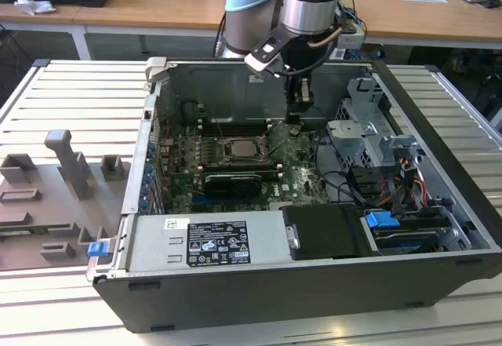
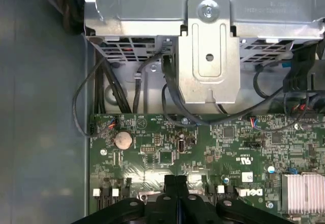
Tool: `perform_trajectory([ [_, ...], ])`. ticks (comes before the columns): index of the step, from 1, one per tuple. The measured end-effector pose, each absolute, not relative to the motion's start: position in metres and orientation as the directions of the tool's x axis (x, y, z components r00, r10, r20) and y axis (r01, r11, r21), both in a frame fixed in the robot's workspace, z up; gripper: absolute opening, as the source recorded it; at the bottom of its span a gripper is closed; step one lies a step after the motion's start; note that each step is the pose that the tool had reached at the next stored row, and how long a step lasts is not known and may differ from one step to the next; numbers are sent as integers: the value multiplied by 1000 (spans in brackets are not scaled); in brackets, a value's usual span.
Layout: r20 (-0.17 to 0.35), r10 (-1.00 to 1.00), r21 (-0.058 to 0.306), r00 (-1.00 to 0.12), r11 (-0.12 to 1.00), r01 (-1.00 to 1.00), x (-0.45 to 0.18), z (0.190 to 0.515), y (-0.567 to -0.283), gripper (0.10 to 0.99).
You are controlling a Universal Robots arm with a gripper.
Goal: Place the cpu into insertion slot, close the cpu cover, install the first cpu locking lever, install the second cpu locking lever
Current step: 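Close the cpu cover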
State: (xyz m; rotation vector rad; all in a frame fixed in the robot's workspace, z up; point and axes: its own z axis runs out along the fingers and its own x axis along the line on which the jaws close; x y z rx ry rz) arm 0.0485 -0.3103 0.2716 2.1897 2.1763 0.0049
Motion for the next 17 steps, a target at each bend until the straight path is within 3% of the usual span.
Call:
perform_trajectory([
  [17, -36, 999, 27, -10, 11, 1000, 48, 254, -310, 106],
])
